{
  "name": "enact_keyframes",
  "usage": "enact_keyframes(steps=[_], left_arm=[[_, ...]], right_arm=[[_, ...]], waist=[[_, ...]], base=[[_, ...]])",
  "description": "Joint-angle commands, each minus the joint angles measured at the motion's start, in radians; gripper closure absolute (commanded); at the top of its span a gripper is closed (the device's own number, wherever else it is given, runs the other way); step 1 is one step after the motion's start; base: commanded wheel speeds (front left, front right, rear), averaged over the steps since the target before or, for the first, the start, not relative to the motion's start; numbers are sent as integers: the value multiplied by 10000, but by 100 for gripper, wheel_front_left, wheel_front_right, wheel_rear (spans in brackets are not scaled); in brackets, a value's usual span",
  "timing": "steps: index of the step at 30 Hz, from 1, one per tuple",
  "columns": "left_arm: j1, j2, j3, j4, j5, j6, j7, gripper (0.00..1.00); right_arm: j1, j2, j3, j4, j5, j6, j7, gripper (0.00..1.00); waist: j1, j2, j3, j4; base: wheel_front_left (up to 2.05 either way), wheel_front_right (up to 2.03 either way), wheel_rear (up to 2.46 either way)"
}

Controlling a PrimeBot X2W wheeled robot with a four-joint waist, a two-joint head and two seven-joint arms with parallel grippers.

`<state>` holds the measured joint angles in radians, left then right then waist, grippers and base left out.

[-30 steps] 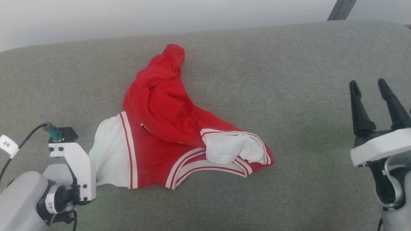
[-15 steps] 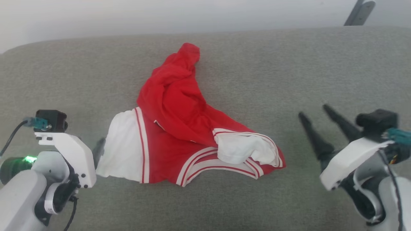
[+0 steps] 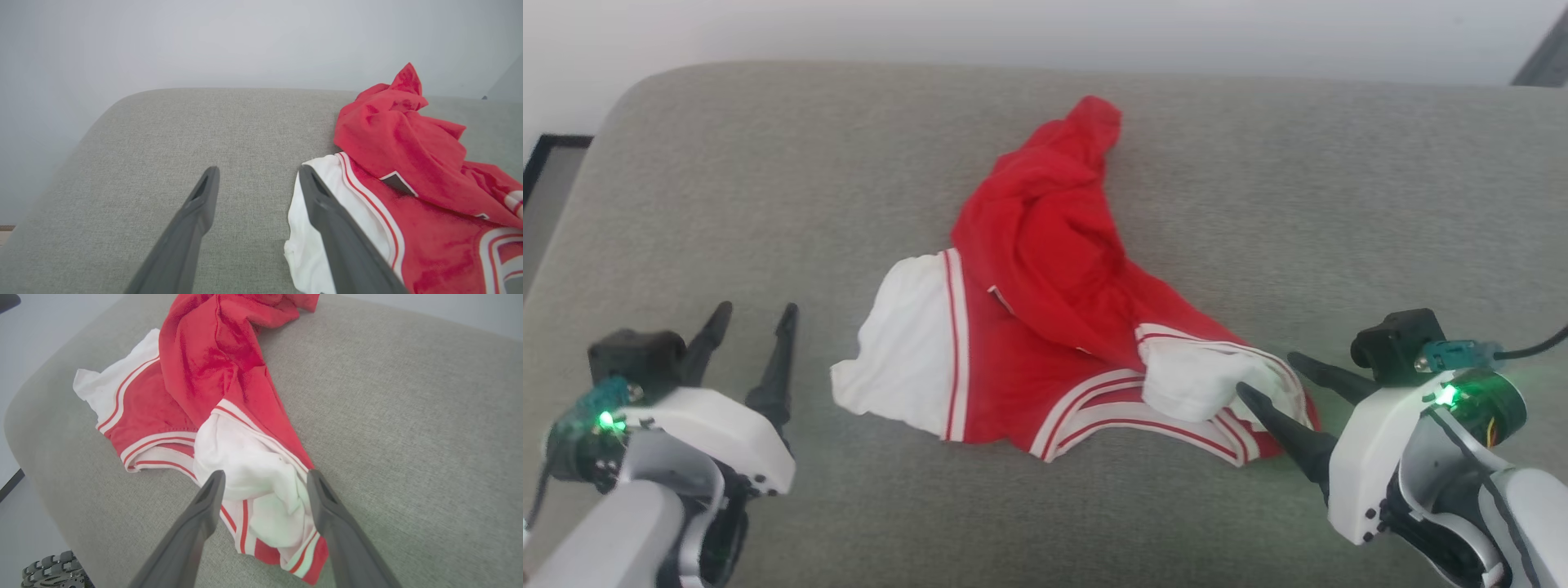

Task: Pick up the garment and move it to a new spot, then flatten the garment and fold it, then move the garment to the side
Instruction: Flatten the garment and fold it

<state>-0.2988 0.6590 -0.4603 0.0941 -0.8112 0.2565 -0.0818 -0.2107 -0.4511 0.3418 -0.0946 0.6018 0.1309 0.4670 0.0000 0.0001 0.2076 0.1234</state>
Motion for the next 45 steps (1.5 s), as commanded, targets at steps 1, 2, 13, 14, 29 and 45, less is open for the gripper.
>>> enact_keyframes(steps=[1, 2, 13, 14, 29, 45], left_arm=[[204, -164, 35, 54, -5, -18, -314, 0], [239, -232, 49, 78, 95, -41, -603, 0], [543, -1309, 384, 536, 455, -306, -1783, 0], [554, -1386, 443, 563, 496, -326, -1801, 0], [914, -2134, 1575, 647, 1178, -1017, -1843, 0], [777, -2353, 1747, 1007, 1607, -1511, -1845, 0]], right_arm=[[-102, -73, 26, -4, 107, -3, 126, 0], [-162, -145, 55, 30, 128, -3, 215, 0], [-699, -510, 421, 777, 53, -3, 690, 100], [-735, -480, 426, 833, 90, -3, 663, 100], [-1285, -770, -1766, 1647, 326, -3, 30, 100], [-1722, -562, -4662, 5557, -518, -5, -372, 100]], waist=[[0, -1, 101, 285], [0, -1, 132, 394], [0, -1, 382, 1261], [0, -1, 387, 1283], [0, -1, 332, 1164], [0, -1, 275, 1255]], base=[[0, 0, 0], [0, 0, 0], [0, 0, 0], [0, 0, 0], [0, 0, 0], [0, 0, 0]])
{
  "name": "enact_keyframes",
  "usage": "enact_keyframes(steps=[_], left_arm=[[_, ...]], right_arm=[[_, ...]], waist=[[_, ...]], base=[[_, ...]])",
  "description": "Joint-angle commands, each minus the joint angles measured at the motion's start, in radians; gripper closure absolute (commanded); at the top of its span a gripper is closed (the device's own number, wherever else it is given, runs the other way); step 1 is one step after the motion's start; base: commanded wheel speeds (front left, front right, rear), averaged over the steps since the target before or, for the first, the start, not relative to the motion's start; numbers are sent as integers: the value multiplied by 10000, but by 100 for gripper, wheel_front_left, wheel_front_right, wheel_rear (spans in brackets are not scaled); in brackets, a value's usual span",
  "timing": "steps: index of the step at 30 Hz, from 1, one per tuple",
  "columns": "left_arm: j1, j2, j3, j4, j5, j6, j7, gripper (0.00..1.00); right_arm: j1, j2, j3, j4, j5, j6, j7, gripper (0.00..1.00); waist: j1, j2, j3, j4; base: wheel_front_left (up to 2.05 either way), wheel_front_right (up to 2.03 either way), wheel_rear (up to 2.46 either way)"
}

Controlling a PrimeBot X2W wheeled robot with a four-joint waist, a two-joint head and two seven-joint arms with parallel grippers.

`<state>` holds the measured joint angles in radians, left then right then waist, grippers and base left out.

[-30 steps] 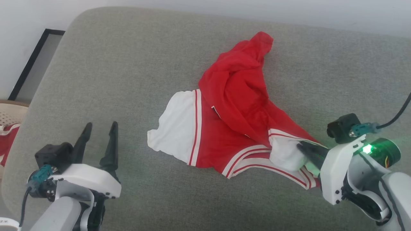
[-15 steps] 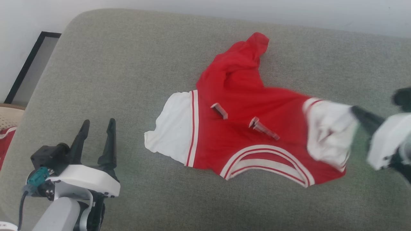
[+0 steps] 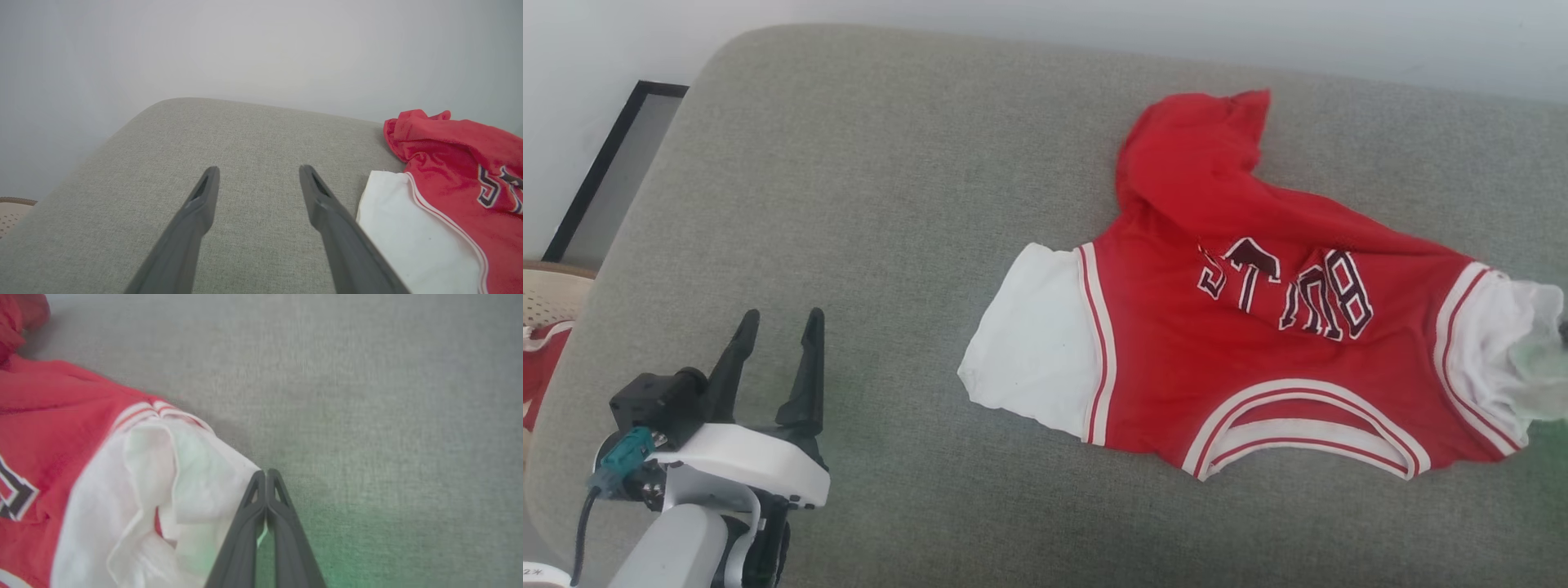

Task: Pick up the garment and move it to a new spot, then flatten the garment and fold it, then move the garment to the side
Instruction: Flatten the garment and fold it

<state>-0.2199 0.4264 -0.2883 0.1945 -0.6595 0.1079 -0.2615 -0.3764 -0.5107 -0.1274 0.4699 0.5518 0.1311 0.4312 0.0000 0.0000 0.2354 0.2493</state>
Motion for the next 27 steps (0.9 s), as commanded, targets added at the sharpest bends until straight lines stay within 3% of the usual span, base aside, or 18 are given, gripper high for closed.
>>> enact_keyframes(steps=[1, 2, 3, 4, 10, 20, 27], left_arm=[[-16, -18, 36, 36, 103, -45, -49, 0], [-24, -19, 42, 65, 98, -67, -49, 0], [-11, 9, 36, 98, 100, -94, -49, 0], [7, 37, 45, 130, 92, -110, -49, 0], [13, 212, 65, 111, 29, -151, 27, 0], [40, 395, 115, -122, -45, -80, 126, 0], [-294, 225, -68, -104, 6, -132, 151, 0]], right_arm=[[-91, -4, -26, 242, -178, -7, 28, 100], [-158, 8, -20, 467, -238, -10, 57, 90], [-267, 113, -72, 672, -204, -10, 47, 7], [-351, 163, -95, 791, -255, -10, 4, 0], [-471, 76, 238, 461, -69, -5, -222, 0], [601, -175, 1436, -2022, 933, -5, 582, 0], [311, -203, 1658, -1807, 162, -7, 1148, 0]], waist=[[0, 0, -18, -7], [0, 0, -39, -11], [0, 0, -73, -36], [0, 0, -109, -71], [0, 0, -294, -318], [0, 0, -183, -577], [0, 0, 158, -407]], base=[[0, 0, 0], [0, 0, 0], [0, 0, 0], [0, 0, 0], [0, 0, 0], [0, 0, 0], [0, 0, 0]])
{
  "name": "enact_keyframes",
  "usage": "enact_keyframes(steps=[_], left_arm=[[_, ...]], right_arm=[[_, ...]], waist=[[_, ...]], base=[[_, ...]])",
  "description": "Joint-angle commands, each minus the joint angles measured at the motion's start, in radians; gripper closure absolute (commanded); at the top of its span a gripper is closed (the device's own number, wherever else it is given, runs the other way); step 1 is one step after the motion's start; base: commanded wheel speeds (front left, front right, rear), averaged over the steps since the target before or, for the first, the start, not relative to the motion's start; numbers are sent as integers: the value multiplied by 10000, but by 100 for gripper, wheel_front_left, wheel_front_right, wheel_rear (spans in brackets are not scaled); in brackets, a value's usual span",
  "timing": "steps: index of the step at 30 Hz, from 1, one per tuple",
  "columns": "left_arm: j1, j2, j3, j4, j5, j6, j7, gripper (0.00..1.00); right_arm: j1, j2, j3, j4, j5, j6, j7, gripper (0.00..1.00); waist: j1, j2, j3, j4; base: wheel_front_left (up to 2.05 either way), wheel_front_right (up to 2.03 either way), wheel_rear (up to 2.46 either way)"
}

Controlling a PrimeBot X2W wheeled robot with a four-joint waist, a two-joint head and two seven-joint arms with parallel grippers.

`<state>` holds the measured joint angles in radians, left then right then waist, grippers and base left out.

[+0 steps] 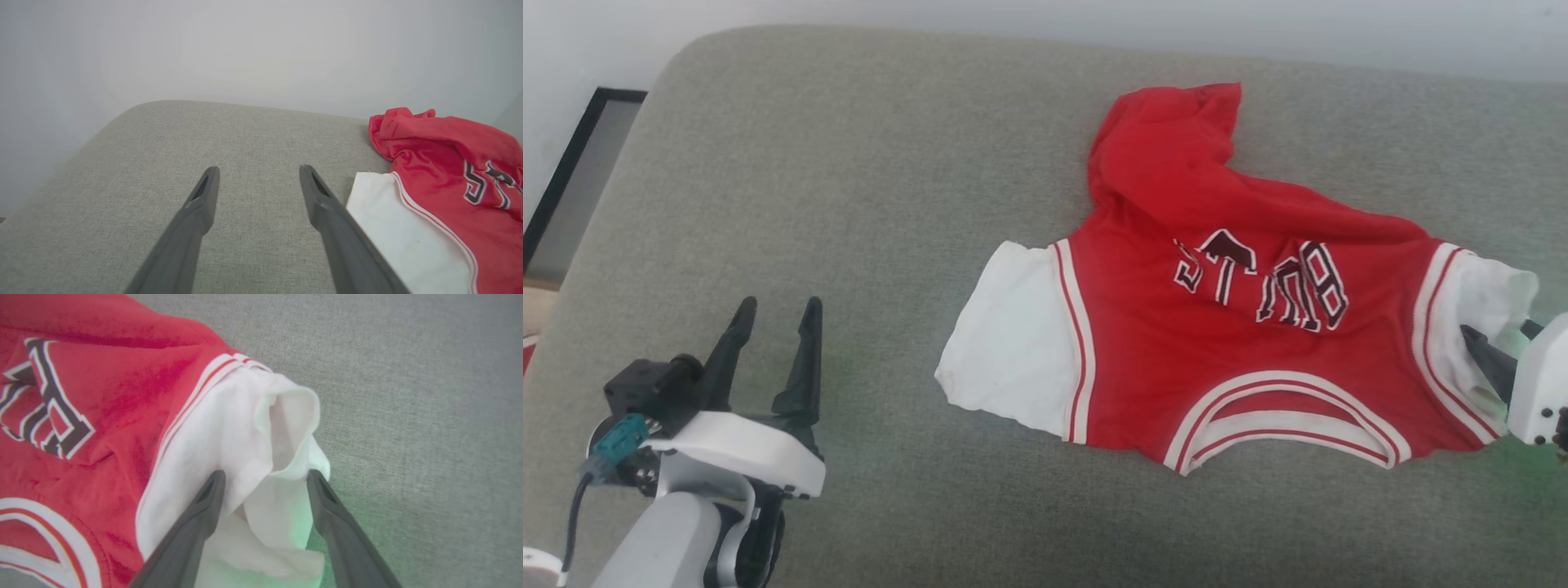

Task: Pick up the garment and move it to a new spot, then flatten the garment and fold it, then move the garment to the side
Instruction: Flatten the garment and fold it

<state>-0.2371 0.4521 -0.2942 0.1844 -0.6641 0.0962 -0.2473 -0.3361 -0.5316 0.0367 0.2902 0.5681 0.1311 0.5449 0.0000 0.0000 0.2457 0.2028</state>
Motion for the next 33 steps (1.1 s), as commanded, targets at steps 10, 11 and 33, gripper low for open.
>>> enact_keyframes(steps=[10, 11, 33], left_arm=[[-413, -216, -143, 274, 166, -106, -72, 0], [-409, -210, -131, 283, 175, -106, -79, 0], [-770, -36, -400, 81, -101, -435, 698, 0]], right_arm=[[-972, -78, 303, 1284, 127, -8, -119, 100], [-1057, -122, 181, 1248, 245, -10, -201, 100], [-1060, 302, -2011, 1722, -261, -7, -238, 0]], waist=[[0, 0, 322, 404], [0, 0, 324, 398], [0, 0, 230, -264]], base=[[0, 0, 0], [0, 0, 0], [0, 0, 0]])
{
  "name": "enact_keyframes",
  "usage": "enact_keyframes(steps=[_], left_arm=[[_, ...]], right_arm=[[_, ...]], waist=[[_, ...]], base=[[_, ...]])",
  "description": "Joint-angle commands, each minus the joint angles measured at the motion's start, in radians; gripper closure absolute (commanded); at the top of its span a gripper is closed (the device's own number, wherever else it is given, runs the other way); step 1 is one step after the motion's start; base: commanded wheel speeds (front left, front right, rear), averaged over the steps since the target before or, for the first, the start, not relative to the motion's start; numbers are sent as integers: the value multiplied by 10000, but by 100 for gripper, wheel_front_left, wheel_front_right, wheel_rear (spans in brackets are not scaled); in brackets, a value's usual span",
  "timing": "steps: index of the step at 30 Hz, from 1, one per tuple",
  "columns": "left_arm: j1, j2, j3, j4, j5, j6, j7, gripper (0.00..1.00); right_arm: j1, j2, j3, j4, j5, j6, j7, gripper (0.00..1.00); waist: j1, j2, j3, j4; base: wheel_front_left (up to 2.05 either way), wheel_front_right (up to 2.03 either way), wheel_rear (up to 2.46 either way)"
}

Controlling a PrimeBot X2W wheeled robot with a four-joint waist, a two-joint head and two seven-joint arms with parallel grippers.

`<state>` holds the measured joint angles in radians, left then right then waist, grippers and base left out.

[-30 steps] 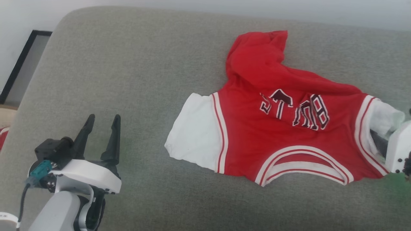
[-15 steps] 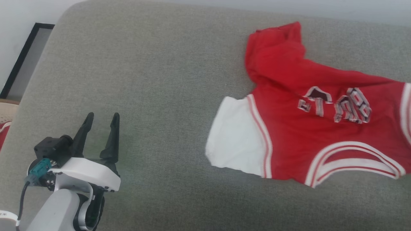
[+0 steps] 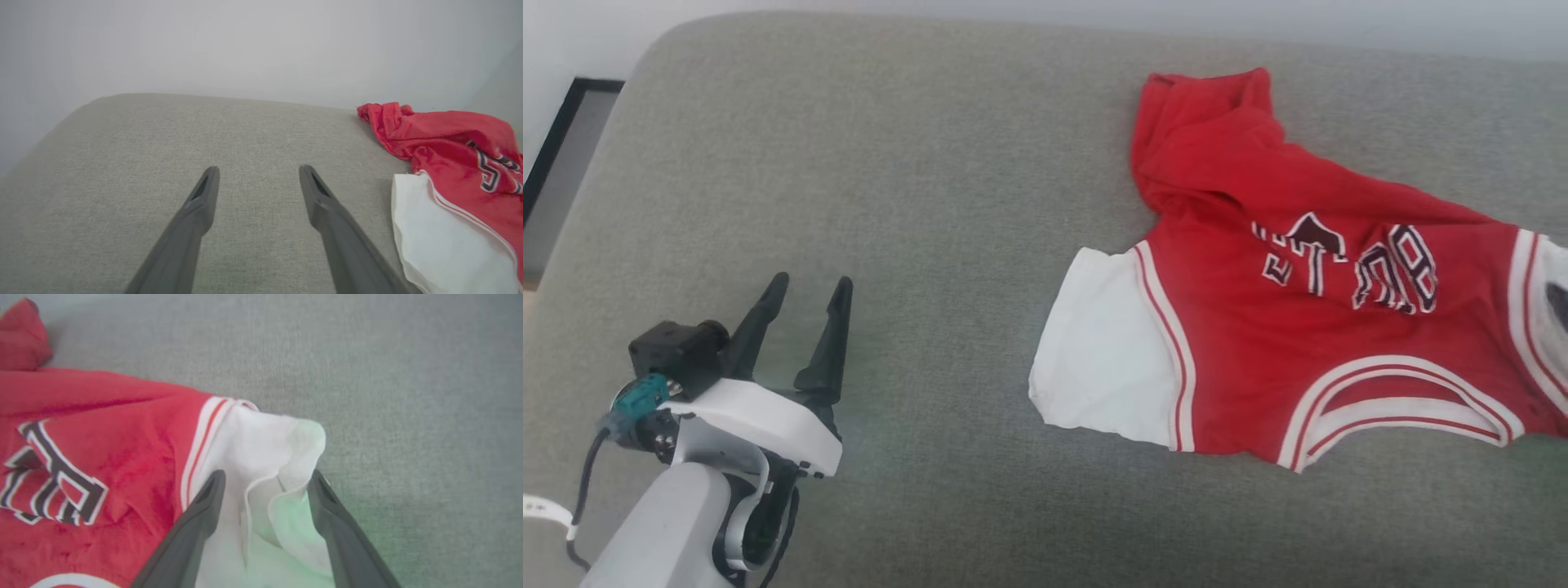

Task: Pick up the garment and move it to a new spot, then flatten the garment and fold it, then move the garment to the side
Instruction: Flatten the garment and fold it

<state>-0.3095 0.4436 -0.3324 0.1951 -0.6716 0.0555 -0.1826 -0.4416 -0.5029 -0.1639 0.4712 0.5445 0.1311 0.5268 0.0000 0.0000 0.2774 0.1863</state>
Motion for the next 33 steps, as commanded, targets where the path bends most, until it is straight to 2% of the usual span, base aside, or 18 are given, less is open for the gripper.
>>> enact_keyframes(steps=[1, 7, 13, 19, 25, 26, 27, 33], left_arm=[[-59, 114, -39, -87, -65, -73, 189, 0], [-308, 463, -286, -452, -493, -422, 1461, 0], [-671, 760, -673, -912, -893, -482, 3210, 0], [-918, 1092, -1105, -1292, -1140, -236, 5104, 0], [-1046, 1277, -1507, -1569, -1501, 208, 6894, 0], [-1046, 1277, -1507, -1569, -1501, 208, 6894, 0], [-1016, 1326, -1604, -1581, -1657, 405, 7429, 0], [-956, 1342, -1820, -1491, -1685, 888, 8320, 0]], right_arm=[[62, 34, 9, -278, -46, -7, -65, 0], [420, 422, -214, -1887, -323, -5, -423, 0], [609, 1136, -485, -3342, -931, -5, -1592, 0], [722, 1927, -418, -4254, -1583, -5, -2695, 0], [992, 2600, -359, -4416, -1887, -5, -3037, 0], [992, 2600, -359, -4416, -1887, -5, -3037, 0], [1073, 2771, -316, -4453, -1914, -5, -3053, 0], [1218, 2968, -242, -4475, -1848, -4, -3153, 0]], waist=[[0, 0, -138, -160], [0, 0, -496, -656], [0, 0, -740, -1350], [0, 0, -824, -2139], [0, 0, -764, -2784], [0, 0, -764, -2784], [0, 0, -697, -2966], [0, 0, -488, -3338]], base=[[0, 0, 0], [0, 0, 0], [0, 0, 0], [0, 0, 0], [0, 0, 0], [0, 0, 0], [0, 0, 0], [0, 0, 0]])
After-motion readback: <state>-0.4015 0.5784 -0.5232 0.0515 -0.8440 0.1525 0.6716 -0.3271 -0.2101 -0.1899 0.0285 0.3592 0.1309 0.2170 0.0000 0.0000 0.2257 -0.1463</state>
